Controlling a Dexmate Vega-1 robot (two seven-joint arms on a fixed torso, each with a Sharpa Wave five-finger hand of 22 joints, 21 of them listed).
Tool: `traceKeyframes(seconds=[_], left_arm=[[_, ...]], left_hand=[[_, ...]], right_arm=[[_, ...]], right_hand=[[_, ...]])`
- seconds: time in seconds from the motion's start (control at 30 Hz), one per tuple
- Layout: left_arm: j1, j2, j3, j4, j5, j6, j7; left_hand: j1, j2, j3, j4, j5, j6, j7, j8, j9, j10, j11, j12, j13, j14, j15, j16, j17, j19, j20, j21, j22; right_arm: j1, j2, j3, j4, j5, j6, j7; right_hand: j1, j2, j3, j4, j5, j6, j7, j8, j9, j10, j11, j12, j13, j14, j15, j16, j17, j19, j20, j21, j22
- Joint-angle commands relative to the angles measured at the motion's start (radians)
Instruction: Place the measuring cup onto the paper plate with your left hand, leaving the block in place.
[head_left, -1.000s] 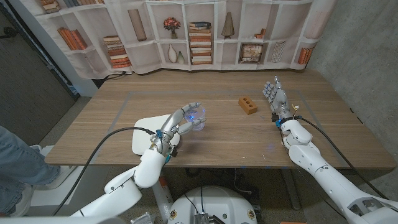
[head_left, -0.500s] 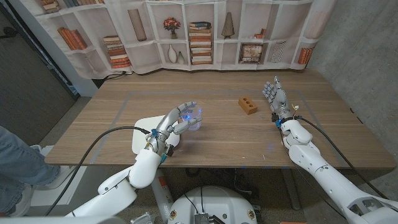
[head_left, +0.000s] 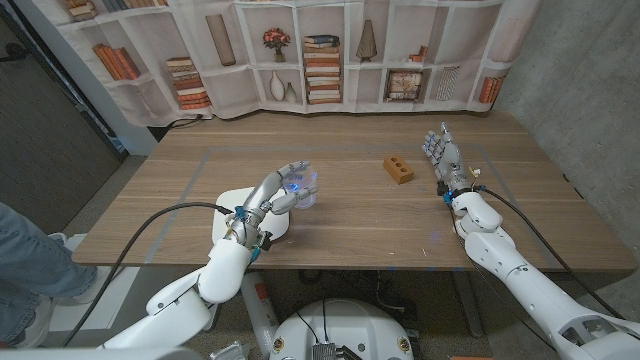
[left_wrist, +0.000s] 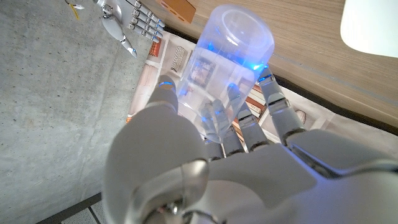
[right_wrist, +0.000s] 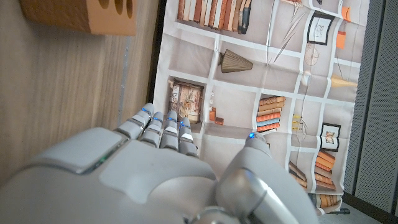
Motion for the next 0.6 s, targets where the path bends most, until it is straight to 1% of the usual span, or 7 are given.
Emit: traceKeyframes(seconds=[0.03, 0.07, 0.17, 0.37, 0.47, 0.6], left_arm=[[0.038, 0.003, -0.047, -0.022, -0.007, -0.001, 0.011], [0.040, 0.003, -0.049, -0.023, -0.007, -0.001, 0.011], [0.046, 0.003, -0.058, -0.025, -0.009, -0.001, 0.011], [0.061, 0.004, -0.080, -0.030, -0.020, -0.013, 0.008], [0.072, 0.010, -0.101, -0.025, -0.059, -0.047, -0.013], [0.085, 0.008, -0.120, -0.025, -0.071, -0.063, -0.016]], left_hand=[[0.001, 0.009, 0.005, 0.003, 0.003, 0.002, 0.007, -0.003, 0.001, 0.007, 0.002, -0.001, 0.005, 0.008, 0.005, -0.003, 0.002, -0.004, -0.003, -0.003, 0.001], [0.001, 0.009, 0.005, 0.003, 0.003, 0.002, 0.007, -0.003, 0.001, 0.009, -0.004, -0.001, 0.006, 0.008, 0.005, -0.004, 0.001, -0.004, -0.002, -0.003, 0.001], [0.001, 0.009, 0.005, 0.002, 0.004, 0.002, 0.007, -0.004, 0.001, 0.009, 0.001, -0.001, 0.006, 0.009, 0.005, -0.004, 0.001, -0.004, -0.002, -0.004, 0.001], [0.001, 0.009, 0.006, 0.001, 0.004, 0.004, 0.008, -0.004, 0.001, 0.011, 0.000, -0.002, 0.007, 0.010, 0.006, -0.005, 0.000, -0.005, -0.002, -0.004, 0.001], [0.001, 0.009, 0.007, 0.002, 0.004, 0.004, 0.009, -0.004, 0.001, 0.012, 0.001, -0.001, 0.007, 0.012, 0.006, -0.005, 0.000, -0.005, -0.003, -0.004, 0.001], [-0.002, 0.010, 0.006, 0.002, 0.004, 0.007, 0.011, -0.004, 0.001, 0.013, 0.002, -0.001, 0.008, 0.011, 0.007, -0.006, 0.000, -0.005, -0.003, -0.005, 0.001]], right_arm=[[0.000, -0.005, 0.001, -0.003, -0.004, -0.001, 0.000], [0.000, -0.005, 0.001, -0.004, -0.005, -0.001, -0.002], [-0.001, -0.006, 0.001, -0.007, -0.005, -0.003, -0.005], [0.001, -0.006, 0.002, -0.012, -0.006, -0.007, -0.012], [0.003, -0.007, 0.001, -0.010, -0.008, -0.005, -0.010], [0.005, -0.006, 0.000, -0.010, -0.011, -0.005, -0.012]], right_hand=[[0.003, 0.004, -0.005, 0.000, -0.004, 0.009, -0.001, 0.002, 0.001, 0.007, -0.003, -0.004, 0.003, 0.009, 0.001, 0.001, 0.003, 0.009, 0.002, 0.005, 0.005], [0.003, 0.004, -0.005, 0.000, -0.004, 0.009, 0.000, 0.002, 0.001, 0.007, -0.003, -0.004, 0.003, 0.009, 0.001, 0.001, 0.003, 0.009, 0.002, 0.005, 0.005], [0.003, 0.004, -0.005, 0.000, -0.004, 0.009, -0.001, 0.002, 0.001, 0.007, -0.003, -0.004, 0.003, 0.009, 0.001, 0.001, 0.003, 0.009, 0.002, 0.005, 0.005], [0.003, 0.005, -0.005, 0.000, -0.005, 0.009, 0.000, 0.002, 0.001, 0.007, -0.005, -0.004, 0.003, 0.010, 0.001, 0.001, 0.003, 0.009, 0.002, 0.005, 0.005], [0.003, 0.005, -0.005, 0.000, -0.005, 0.010, 0.000, 0.002, 0.001, 0.007, -0.003, -0.004, 0.003, 0.010, 0.001, 0.001, 0.003, 0.009, 0.002, 0.005, 0.005], [0.003, 0.005, -0.005, 0.000, -0.005, 0.010, 0.000, 0.002, 0.001, 0.007, -0.005, -0.004, 0.003, 0.010, 0.001, 0.001, 0.003, 0.009, 0.003, 0.005, 0.005]])
